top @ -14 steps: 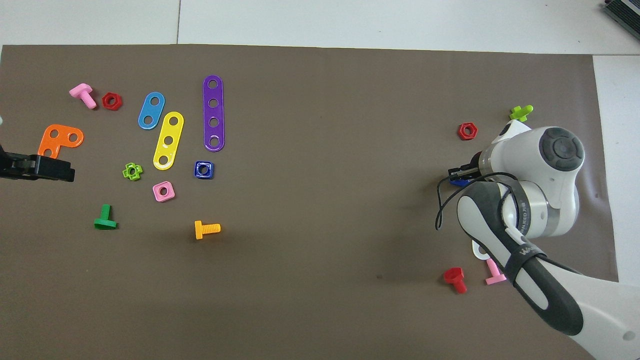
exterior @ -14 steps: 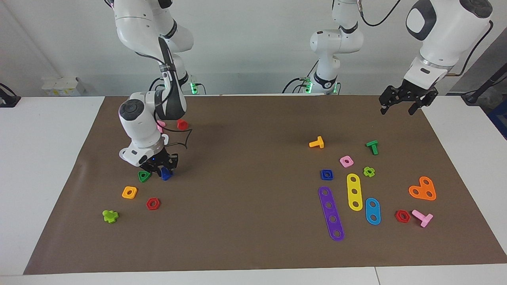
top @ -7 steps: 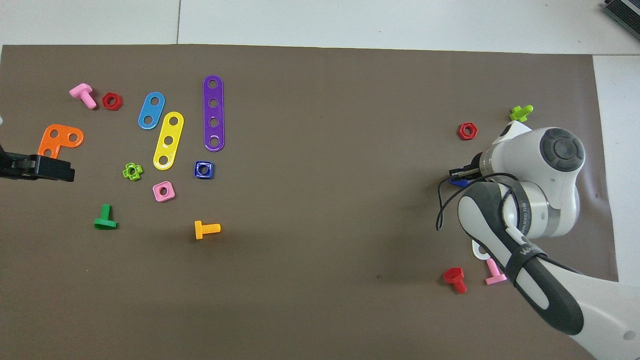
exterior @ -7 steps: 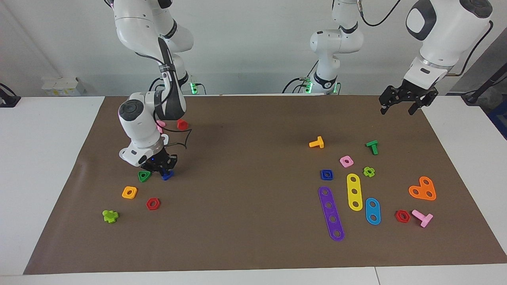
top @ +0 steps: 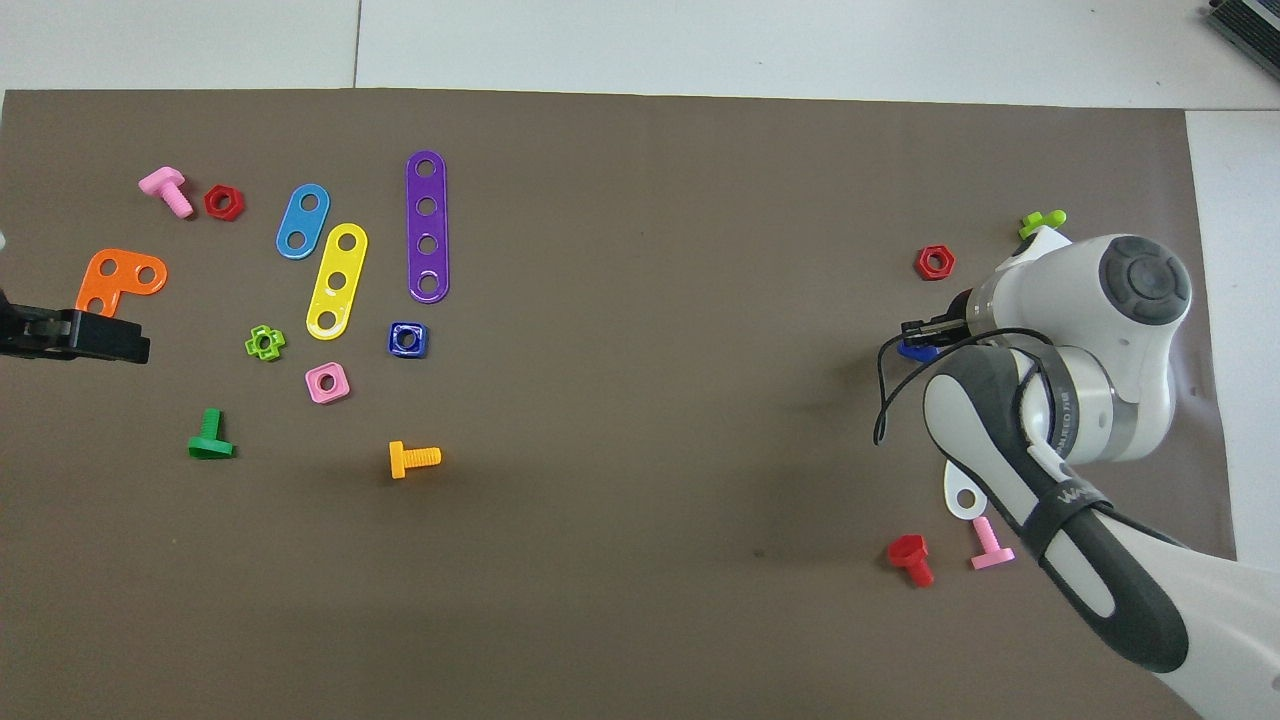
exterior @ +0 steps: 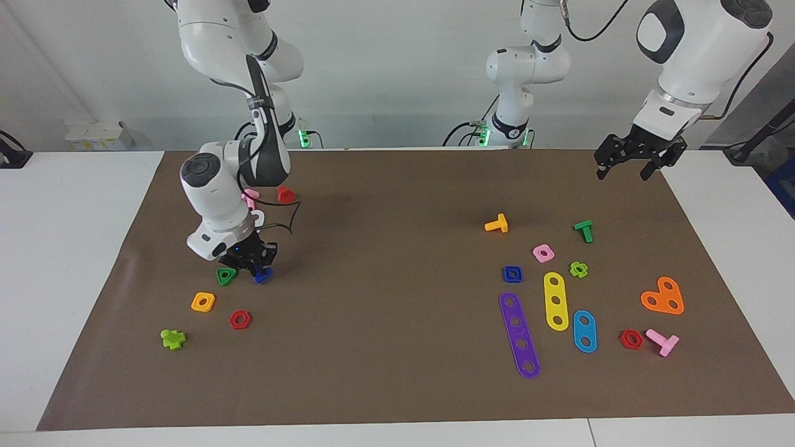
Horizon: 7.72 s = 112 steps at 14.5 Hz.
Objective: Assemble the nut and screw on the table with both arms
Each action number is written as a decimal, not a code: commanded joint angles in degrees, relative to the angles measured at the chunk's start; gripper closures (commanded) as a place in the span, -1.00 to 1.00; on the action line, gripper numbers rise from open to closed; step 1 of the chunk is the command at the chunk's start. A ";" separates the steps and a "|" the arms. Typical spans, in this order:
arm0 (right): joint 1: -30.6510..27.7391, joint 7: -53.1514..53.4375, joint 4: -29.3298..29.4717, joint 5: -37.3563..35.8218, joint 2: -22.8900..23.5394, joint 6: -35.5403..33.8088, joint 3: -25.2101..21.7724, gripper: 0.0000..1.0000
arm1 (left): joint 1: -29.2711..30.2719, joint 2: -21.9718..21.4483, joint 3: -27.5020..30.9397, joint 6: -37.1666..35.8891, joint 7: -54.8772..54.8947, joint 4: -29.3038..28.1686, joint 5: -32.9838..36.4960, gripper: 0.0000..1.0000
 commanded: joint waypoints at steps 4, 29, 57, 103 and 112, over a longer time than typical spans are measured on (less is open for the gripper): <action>8.79 17.20 16.27 0.57 0.72 -13.35 0.60 1.00 | 0.23 -1.75 -0.24 0.40 0.28 -1.77 1.33 -1.00; 31.15 57.15 18.83 -9.36 15.59 2.47 0.42 -1.00 | -8.29 9.59 -0.76 23.39 -5.87 -10.01 -2.80 -0.86; -10.43 6.15 16.88 -2.67 -16.07 -39.02 0.68 -1.00 | -14.45 22.51 -0.50 38.01 -8.51 -15.31 -3.06 -0.15; -6.03 9.42 24.01 -4.79 -14.39 -42.88 1.04 -1.00 | -37.30 32.79 -0.50 22.63 -44.89 9.30 -6.84 0.71; -6.03 9.42 24.01 -4.79 -14.39 -42.88 1.04 -1.00 | -37.38 32.53 -0.41 26.49 -45.33 6.58 -6.58 0.71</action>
